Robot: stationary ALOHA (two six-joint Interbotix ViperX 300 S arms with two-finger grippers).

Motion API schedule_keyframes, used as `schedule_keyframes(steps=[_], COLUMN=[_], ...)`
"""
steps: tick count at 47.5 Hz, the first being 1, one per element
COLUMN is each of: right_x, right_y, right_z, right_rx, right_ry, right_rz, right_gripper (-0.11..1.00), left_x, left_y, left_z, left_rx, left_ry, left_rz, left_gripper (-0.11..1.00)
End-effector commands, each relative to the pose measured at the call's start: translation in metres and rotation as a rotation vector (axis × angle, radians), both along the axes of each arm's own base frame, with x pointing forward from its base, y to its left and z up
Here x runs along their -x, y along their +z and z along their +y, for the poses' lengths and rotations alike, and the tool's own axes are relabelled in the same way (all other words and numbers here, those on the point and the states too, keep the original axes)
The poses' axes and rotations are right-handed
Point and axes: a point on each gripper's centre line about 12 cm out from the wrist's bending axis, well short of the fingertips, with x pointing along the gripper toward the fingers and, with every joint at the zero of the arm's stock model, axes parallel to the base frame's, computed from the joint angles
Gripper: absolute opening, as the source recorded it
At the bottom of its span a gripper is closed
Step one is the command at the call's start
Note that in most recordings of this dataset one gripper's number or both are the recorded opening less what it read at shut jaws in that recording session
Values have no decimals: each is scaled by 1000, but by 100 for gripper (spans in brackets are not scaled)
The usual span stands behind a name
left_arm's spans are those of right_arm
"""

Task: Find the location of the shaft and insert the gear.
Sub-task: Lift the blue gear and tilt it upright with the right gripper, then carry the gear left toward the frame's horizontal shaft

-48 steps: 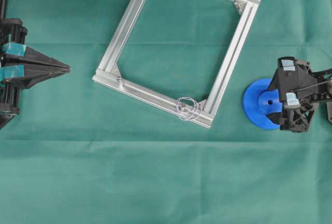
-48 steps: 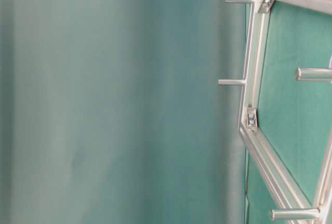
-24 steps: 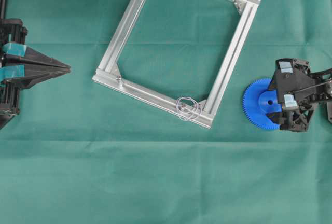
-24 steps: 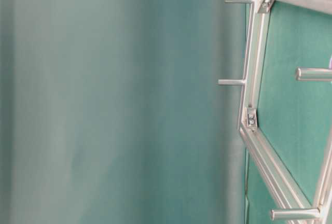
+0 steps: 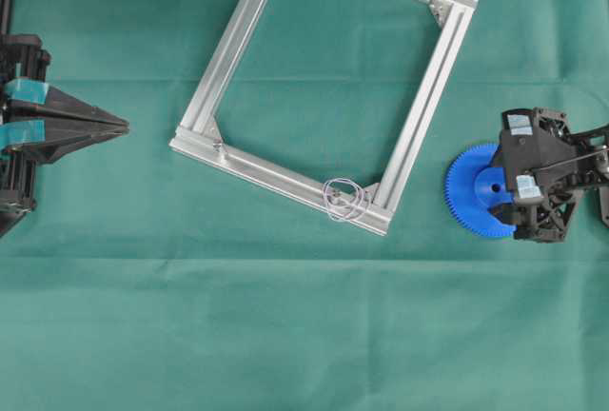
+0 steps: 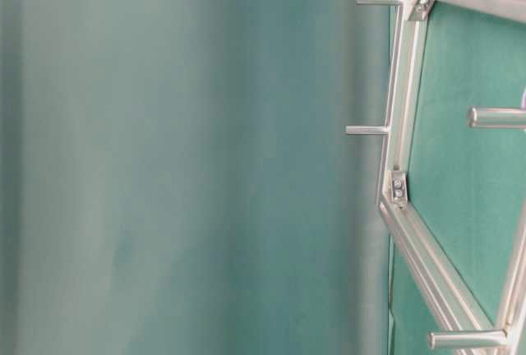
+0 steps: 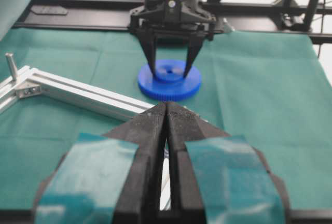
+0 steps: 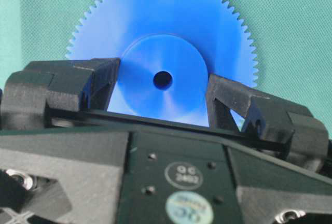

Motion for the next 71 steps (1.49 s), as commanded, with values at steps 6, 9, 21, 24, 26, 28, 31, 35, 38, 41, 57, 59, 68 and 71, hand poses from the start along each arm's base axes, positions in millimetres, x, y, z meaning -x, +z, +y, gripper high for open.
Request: schedule_keyframes(steps=[6, 9, 21, 24, 26, 28, 31, 35, 38, 41, 57, 59, 68, 71], right_x=[-15, -19, -30, -32, -34, -35, -37, -40, -41, -43, -69, -74, -102, -114], right_y=[21, 30, 68, 77, 84, 89, 96, 105, 109, 112, 120, 121, 121, 123], right_z=[-1, -1, -1, -1, -1, -2, -1, -2, -2, -2, 0, 1, 7, 11], right_rx=[2, 2, 4, 5, 7, 7, 7, 10, 10, 8, -19, -22, -31, -35], right_ry=[-4, -6, -14, -15, -15, -19, -18, -21, -20, -24, -83, -87, -89, -89], right_rz=[-51, -60, -74, -71, -71, -71, -68, -62, -64, -71, -108, -108, -105, -105], right_gripper=[69, 69, 69, 69, 69, 69, 69, 69, 69, 69, 69, 69, 69, 69], left_x=[-3, -3, -3, -3, -3, -3, -3, -3, -3, -3, -4, -4, -4, -4], left_y=[11, 11, 10, 10, 10, 10, 10, 10, 10, 10, 9, 9, 7, 6], left_z=[1, 1, 1, 1, 1, 1, 1, 1, 1, 1, 1, 1, 1, 1], left_rx=[1, 1, 3, 1, 1, 1, 3, 1, 1, 3, 4, 3, 8, 8], left_ry=[3, 3, 3, 3, 3, 3, 4, 3, 3, 4, 4, 3, 4, 4], left_rz=[-28, -28, -25, -25, -21, -23, -23, -23, -23, -23, -18, -15, 0, 4], left_gripper=[1, 1, 1, 1, 1, 1, 1, 1, 1, 1, 1, 1, 1, 1])
